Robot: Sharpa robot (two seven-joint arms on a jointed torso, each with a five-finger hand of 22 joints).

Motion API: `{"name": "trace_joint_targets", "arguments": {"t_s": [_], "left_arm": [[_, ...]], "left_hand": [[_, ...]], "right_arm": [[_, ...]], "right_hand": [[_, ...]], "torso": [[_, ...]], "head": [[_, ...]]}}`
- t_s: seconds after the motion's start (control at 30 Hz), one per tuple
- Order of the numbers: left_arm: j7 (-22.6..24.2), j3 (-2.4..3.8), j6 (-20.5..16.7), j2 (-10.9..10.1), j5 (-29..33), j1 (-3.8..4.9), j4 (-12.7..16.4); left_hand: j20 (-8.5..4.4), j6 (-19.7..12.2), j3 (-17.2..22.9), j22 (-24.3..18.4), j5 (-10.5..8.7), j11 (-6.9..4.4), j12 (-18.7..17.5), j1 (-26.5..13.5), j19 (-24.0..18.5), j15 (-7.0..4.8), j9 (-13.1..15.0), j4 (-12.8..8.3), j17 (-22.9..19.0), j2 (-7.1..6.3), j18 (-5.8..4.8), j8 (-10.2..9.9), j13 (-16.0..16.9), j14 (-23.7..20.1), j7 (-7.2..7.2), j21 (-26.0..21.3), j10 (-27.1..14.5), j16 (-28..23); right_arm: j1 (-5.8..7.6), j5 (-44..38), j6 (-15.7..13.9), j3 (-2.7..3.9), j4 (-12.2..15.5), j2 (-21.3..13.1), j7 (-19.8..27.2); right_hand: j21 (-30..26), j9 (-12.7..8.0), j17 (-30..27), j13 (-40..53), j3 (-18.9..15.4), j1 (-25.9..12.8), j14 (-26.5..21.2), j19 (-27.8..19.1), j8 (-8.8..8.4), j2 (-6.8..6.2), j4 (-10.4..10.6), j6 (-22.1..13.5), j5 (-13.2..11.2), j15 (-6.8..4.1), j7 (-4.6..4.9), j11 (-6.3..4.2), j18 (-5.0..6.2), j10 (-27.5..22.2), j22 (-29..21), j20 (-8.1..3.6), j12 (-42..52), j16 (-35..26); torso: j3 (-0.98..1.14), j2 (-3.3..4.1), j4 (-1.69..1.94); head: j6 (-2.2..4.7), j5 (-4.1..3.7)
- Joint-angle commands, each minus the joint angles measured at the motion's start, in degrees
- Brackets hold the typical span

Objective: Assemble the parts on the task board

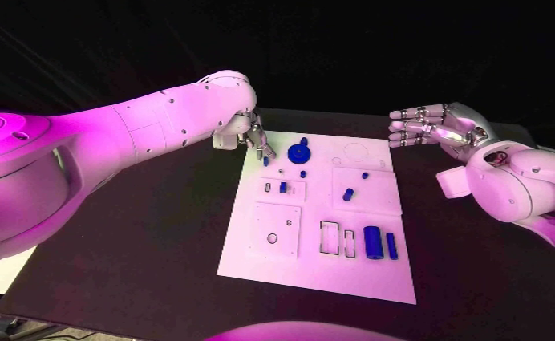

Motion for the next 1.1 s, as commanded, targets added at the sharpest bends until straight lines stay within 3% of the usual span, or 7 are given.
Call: {"name": "trace_joint_targets", "arguments": {"t_s": [0.03, 0.67, 0.77, 0.9, 1.0, 1.1], "left_arm": [[0.5, 0.00, 2.5, 0.1, 0.7, -0.04, 0.3], [0.5, 0.00, 2.6, 0.0, 1.0, -0.11, 0.5], [0.5, 0.00, 2.4, 0.0, 1.2, -0.12, 0.5], [0.7, 0.01, 2.3, 0.0, 1.6, -0.13, 0.3], [0.9, 0.01, 2.5, 0.0, 2.2, -0.14, 0.2], [1.1, 0.01, 2.6, 0.0, 2.7, -0.21, 0.1]], "left_hand": [[-0.42, 0.5, -0.3, 6.1, -0.11, -0.05, 0.3, 0.4, 2.3, -0.56, 0.1, -0.1, 15.1, 0.44, -0.07, 0.3, 0.1, 5.9, 0.05, 0.2, 0.3, 0.2], [-0.72, 0.6, 0.0, 6.3, -0.02, -0.39, 0.3, 3.9, 2.3, -0.83, 1.1, -1.0, 15.1, 1.90, -0.12, 0.7, 0.1, 5.9, -0.34, 0.3, 0.5, 0.2], [-0.81, 0.4, 0.7, 6.3, -0.12, -0.49, 0.3, 5.5, 2.3, -0.91, 1.3, -1.5, 15.1, 2.78, -0.11, 0.7, 0.0, 5.9, -0.45, 0.3, 0.6, 0.2], [-1.08, -0.4, 4.7, 6.2, -5.13, -0.81, -0.1, 10.5, 2.2, -1.22, 1.5, -3.9, 15.1, 4.56, -0.06, 0.2, -0.3, 5.9, -0.78, 0.1, 0.3, 0.2], [-1.18, -0.9, 8.1, 6.1, -5.55, -0.86, -0.3, 13.3, 2.1, -1.28, 1.5, -5.4, 15.1, 4.59, -0.04, -0.2, -0.3, 5.9, -0.79, 0.1, 0.2, 0.2], [-1.15, -1.3, 13.7, 6.1, -5.36, -0.55, -0.5, 15.3, 2.1, -1.06, 1.6, -7.3, 15.1, 3.45, -0.03, -0.7, -0.3, 5.9, -0.31, 0.0, 0.1, 0.2]], "right_arm": [[-0.04, -0.4, 0.7, 0.01, 0.0, 0.1, 0.5], [-0.05, -0.4, 0.8, 0.01, -0.3, 0.4, 0.5], [-0.05, -0.3, 0.8, 0.01, -0.3, 0.4, 0.5], [-0.06, -0.3, 0.8, 0.01, -0.2, 0.4, 0.6], [-0.06, -0.3, 0.8, 0.01, -0.2, 0.4, 0.6], [-0.06, -0.3, 0.8, 0.01, -0.2, 0.4, 0.6]], "right_hand": [[-0.2, 0.0, -0.1, 0.0, 0.2, -0.1, -0.1, 0.6, -0.22, -0.38, 0.1, -0.2, 0.2, 0.11, 0.30, 0.17, 0.33, -0.4, -0.1, -0.01, -0.2, -0.1], [-0.2, 0.0, -0.1, 0.0, 0.2, -0.1, -0.1, 0.6, -0.22, -0.38, 0.1, -0.2, 0.2, 0.11, 0.30, 0.17, 0.33, -0.4, -0.1, -0.01, -0.2, -0.1], [-0.2, 0.0, -0.1, 0.0, 0.2, -0.1, -0.1, 0.6, -0.22, -0.38, 0.1, -0.2, 0.2, 0.11, 0.30, 0.17, 0.33, -0.4, -0.1, -0.01, -0.2, -0.1], [-0.3, 0.0, -0.2, 0.0, 0.3, -0.2, -0.1, 0.6, -0.22, -0.35, 0.1, -0.2, 0.2, 0.12, 0.31, 0.17, 0.33, -0.4, -0.1, 0.00, -0.2, -0.1], [-0.3, 0.0, -0.2, 0.0, 0.3, -0.2, -0.1, 0.6, -0.22, -0.35, 0.1, -0.2, 0.2, 0.12, 0.31, 0.17, 0.33, -0.4, -0.1, 0.00, -0.2, -0.1], [-0.3, 0.0, -0.2, 0.0, 0.3, -0.2, -0.1, 0.6, -0.22, -0.35, 0.1, -0.2, 0.2, 0.12, 0.31, 0.17, 0.33, -0.4, -0.1, 0.00, -0.2, -0.1]], "torso": [[0.02, -0.01, -0.02], [0.02, 0.02, 0.00], [0.01, 0.04, 0.00], [0.02, 0.01, -0.04], [0.01, 0.00, -0.05], [0.02, 0.00, -0.05]], "head": [[0.01, 0.09], [-0.12, 0.19], [-0.22, 0.20], [-0.24, 0.25], [-0.31, 0.26], [-0.38, 0.25]]}}
